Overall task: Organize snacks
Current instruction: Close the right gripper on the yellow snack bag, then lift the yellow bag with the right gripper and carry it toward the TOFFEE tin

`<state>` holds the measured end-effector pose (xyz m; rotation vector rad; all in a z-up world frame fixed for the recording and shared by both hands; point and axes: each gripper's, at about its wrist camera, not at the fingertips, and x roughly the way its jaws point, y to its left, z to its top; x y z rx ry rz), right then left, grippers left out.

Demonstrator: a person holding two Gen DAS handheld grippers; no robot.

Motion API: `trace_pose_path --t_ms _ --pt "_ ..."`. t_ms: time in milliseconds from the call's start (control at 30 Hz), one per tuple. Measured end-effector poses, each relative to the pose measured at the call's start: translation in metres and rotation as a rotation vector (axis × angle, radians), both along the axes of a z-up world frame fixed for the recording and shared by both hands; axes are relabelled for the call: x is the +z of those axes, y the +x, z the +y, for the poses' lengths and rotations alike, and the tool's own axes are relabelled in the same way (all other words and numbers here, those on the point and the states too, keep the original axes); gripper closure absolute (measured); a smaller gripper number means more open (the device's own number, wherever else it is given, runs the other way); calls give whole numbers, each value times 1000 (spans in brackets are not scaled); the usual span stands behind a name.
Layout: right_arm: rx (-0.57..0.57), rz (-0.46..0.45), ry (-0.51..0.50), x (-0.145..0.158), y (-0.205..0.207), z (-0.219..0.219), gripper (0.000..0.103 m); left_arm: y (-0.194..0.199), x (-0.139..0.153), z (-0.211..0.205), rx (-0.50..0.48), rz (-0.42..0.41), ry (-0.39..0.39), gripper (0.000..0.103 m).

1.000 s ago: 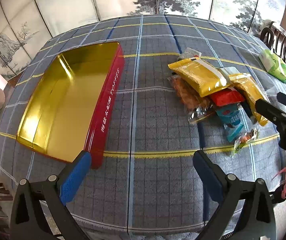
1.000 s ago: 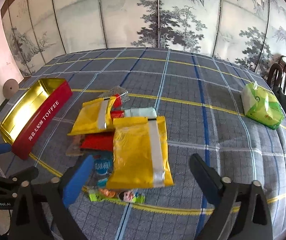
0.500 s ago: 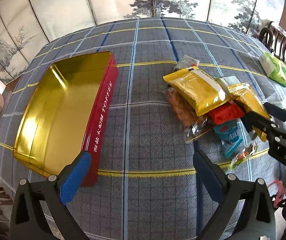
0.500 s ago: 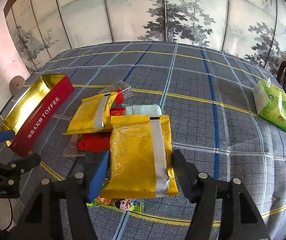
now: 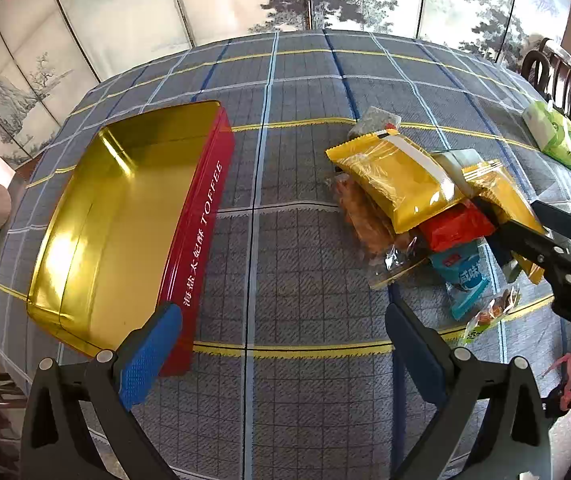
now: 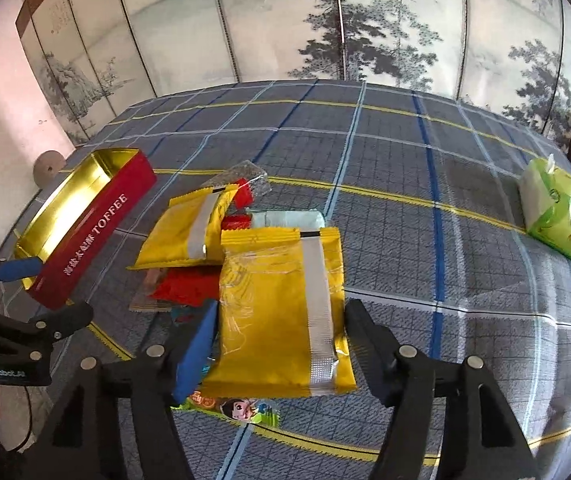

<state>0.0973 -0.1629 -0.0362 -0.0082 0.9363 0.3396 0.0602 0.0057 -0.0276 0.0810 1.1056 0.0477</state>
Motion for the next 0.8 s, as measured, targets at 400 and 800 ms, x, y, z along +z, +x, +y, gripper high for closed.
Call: trace_pose_path --t_ms 400,800 --pt "7 8 4 -2 -1 3 42 3 -2 2 7 9 4 3" --pt "-116 -120 -77 17 -6 -22 42 13 12 -3 5 -4 -44 3"
